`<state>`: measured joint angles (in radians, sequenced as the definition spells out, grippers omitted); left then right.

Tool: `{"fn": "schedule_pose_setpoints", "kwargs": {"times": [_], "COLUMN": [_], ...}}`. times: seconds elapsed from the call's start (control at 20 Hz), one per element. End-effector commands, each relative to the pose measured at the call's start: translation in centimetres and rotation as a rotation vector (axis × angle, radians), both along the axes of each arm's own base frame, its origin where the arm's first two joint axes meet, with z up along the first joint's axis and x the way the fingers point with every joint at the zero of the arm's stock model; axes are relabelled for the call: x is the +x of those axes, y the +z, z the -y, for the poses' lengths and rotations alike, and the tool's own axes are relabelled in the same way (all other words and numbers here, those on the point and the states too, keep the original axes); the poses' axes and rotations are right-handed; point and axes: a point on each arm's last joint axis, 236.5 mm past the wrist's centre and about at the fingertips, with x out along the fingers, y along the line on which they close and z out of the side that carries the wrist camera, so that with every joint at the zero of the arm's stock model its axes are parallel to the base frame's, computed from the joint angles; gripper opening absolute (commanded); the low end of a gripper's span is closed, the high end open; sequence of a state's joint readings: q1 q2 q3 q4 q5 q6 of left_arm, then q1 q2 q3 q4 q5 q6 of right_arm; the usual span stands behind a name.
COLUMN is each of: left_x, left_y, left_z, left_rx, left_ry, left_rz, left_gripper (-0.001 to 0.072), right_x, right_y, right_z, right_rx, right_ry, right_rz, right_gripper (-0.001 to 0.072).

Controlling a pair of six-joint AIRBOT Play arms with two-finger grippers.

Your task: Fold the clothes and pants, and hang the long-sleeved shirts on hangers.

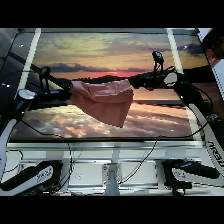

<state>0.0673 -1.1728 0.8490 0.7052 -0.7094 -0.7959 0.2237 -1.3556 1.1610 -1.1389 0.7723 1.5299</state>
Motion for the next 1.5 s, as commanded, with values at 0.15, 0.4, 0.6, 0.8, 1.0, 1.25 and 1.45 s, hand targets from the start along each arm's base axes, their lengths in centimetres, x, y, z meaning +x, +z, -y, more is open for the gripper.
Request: {"fn": "schedule_pose_setpoints", "kwargs": {"times": [0.15,0.4,0.6,0.8,1.0,1.25,1.45], "left_x": [-2.6,-7.2,-8.6,-10.2,-14.5,-12.3,-1.9], "left_y": [21.3,29.1,30.5,30.9,36.6,41.5,26.0], "left_z": [4.3,4.7,6.3,9.3,12.9,9.7,7.0], "left_rx": [-0.055,-0.04,-0.045,-0.086,-0.276,-0.454,-0.421], "left_ry": [-0.102,-0.096,-0.135,-0.223,-0.324,-0.072,0.188], "left_rz": [0.493,0.732,0.79,0.796,0.863,0.924,0.578], "left_gripper": [0.0021,0.002,0.0019,0.0019,0.0019,0.0018,0.0018], "right_x": [-4.7,-7.1,-8.1,-9.0,-9.0,-7.5,-6.7], "right_y": [3.2,8.6,11.4,12.3,12.1,13.1,13.6], "right_z": [0.2,-1.5,-1.7,-2.2,-2.0,-1.8,-1.6], "right_rx": [-0.01,0.066,0.077,0.056,0.036,0.043,0.04], "right_ry": [0.082,0.17,0.205,0.28,0.296,0.253,0.232], "right_rz": [-0.064,0.04,0.12,0.165,0.175,0.238,0.272], "right_gripper": [0.0623,0.0424,0.0424,0.0424,0.0424,0.0423,0.0422]}}
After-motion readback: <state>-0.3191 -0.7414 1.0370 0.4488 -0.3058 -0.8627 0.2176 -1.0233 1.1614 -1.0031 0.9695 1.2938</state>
